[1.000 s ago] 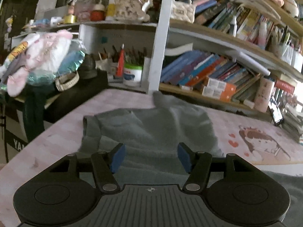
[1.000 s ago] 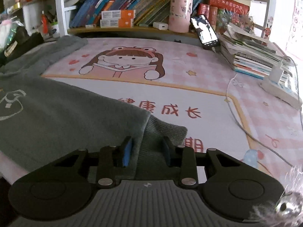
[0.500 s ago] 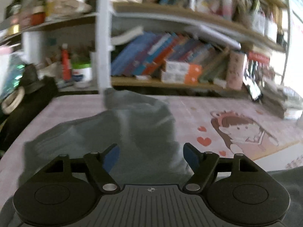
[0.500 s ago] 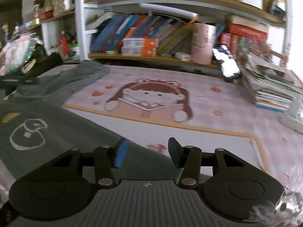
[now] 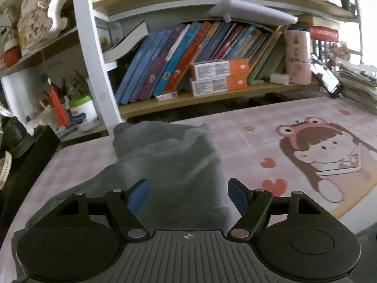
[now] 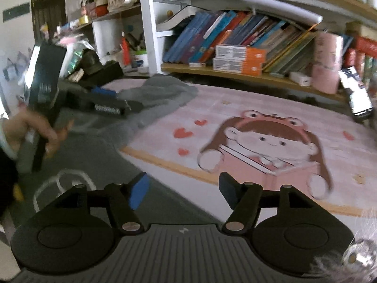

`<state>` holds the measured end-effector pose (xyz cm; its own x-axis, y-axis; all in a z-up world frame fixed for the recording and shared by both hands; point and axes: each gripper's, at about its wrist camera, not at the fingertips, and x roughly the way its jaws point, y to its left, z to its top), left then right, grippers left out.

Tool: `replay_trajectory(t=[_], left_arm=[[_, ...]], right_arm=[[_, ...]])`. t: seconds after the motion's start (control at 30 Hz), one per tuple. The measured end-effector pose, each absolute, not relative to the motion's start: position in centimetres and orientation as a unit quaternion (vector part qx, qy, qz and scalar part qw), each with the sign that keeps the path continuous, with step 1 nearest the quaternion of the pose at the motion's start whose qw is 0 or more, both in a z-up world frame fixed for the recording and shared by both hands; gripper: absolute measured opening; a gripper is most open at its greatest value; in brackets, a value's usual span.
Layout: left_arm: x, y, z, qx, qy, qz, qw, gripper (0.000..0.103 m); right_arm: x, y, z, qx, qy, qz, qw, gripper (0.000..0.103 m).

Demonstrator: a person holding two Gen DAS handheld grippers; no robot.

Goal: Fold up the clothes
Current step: 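Regrasp the grey sleeve cuff with the right tool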

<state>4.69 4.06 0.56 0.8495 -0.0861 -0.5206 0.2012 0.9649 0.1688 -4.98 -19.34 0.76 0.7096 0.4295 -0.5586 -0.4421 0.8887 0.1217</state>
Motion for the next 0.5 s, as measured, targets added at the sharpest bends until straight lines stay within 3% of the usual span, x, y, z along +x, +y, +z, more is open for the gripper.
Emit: replay_trajectory(t=[0.17,0.37,0.5], left_arm=[[5.6,5.7,-0.4,0.087,0.272,-0.066,0.956,0.076],[1.6,9.4,1.4,0.024,0.222,-0.071,0.972,0.077],[0.2,12.7,0.5,-0.026,0.246,-0.058,0.967,0.077]], right_arm=[[-1.0,-18.0,1.8,0.014,0.295,0.248,0.923,0.064],[4.7,-16.5,4.1,-0.008,0.278,0.250,0.928,0.064],[9.1,-13.8,3.5,-0.022,0.290,0.259,0.921,0.064]])
